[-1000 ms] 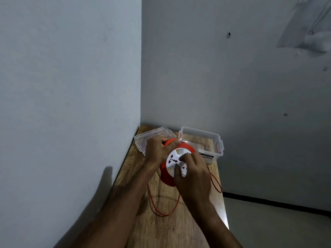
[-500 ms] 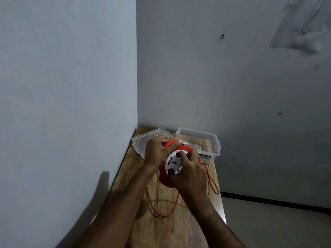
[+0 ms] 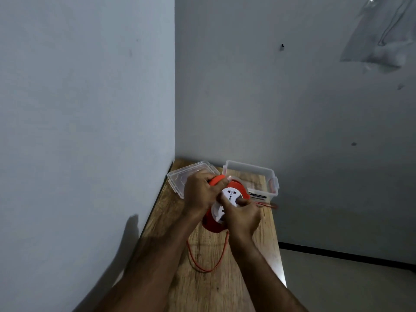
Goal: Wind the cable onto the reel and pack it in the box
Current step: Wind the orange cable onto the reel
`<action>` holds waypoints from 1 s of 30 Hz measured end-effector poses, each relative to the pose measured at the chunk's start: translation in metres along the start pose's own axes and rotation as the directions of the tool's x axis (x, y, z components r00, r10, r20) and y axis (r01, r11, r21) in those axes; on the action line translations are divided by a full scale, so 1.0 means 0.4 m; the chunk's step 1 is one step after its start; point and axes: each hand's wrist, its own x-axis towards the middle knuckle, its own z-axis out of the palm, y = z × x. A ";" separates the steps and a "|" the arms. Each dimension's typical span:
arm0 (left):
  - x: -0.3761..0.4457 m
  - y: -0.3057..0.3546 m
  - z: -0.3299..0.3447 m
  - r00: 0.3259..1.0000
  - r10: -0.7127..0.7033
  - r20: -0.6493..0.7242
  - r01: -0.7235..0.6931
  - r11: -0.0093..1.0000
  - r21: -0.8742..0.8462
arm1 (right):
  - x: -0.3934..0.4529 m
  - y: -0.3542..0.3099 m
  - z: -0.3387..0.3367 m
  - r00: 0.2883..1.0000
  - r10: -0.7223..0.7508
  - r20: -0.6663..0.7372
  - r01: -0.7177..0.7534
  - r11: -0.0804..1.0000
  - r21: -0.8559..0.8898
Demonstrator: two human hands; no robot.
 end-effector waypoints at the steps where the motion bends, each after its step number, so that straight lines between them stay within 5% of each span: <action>1: -0.002 0.000 0.005 1.000 0.015 -0.007 -0.014 1.000 0.017 | 0.001 -0.002 0.002 0.992 0.127 0.020 -0.128 0.987 0.094; 5: -0.005 -0.007 0.015 0.998 0.064 0.027 -0.065 0.996 0.067 | 0.019 -0.004 0.020 0.817 0.528 0.232 -0.573 0.697 0.430; 7: -0.006 -0.007 0.011 0.997 0.068 0.030 -0.070 0.996 0.063 | 0.021 -0.006 0.026 0.760 0.552 0.344 -0.648 0.597 0.473; 9: -0.006 -0.006 0.002 0.999 0.038 0.026 -0.039 0.998 0.040 | 0.009 -0.015 0.010 0.761 0.510 0.400 -0.648 0.611 0.455; 11: -0.005 -0.004 -0.009 1.000 -0.024 0.008 0.024 1.000 0.004 | -0.011 -0.014 -0.025 0.872 0.355 0.337 -0.472 0.793 0.385; 13: -0.005 -0.003 -0.018 0.996 -0.095 -0.002 0.094 0.995 -0.041 | -0.030 -0.004 -0.057 0.982 -0.072 0.174 0.050 0.990 0.131; 14: -0.004 -0.003 -0.021 0.993 -0.117 0.000 0.117 0.992 -0.049 | -0.034 0.005 -0.067 0.938 -0.326 0.115 0.334 0.940 -0.062; 16: 0.001 -0.010 -0.021 0.989 -0.150 0.007 0.150 0.987 -0.062 | -0.041 0.017 -0.077 0.751 -0.641 0.156 0.648 0.672 -0.359; 19: 0.010 -0.008 -0.022 0.988 -0.152 0.014 0.153 0.985 -0.083 | -0.048 0.039 -0.067 0.603 -0.731 0.319 0.747 0.378 -0.547; 23: 0.009 0.001 -0.015 0.989 -0.133 0.061 0.138 0.986 -0.091 | -0.044 0.027 -0.058 0.660 -0.683 0.312 0.699 0.406 -0.588; 30: 0.001 0.019 -0.020 0.990 -0.077 0.115 0.088 0.991 -0.100 | -0.007 0.005 -0.063 0.658 -0.651 0.378 0.730 0.430 -0.531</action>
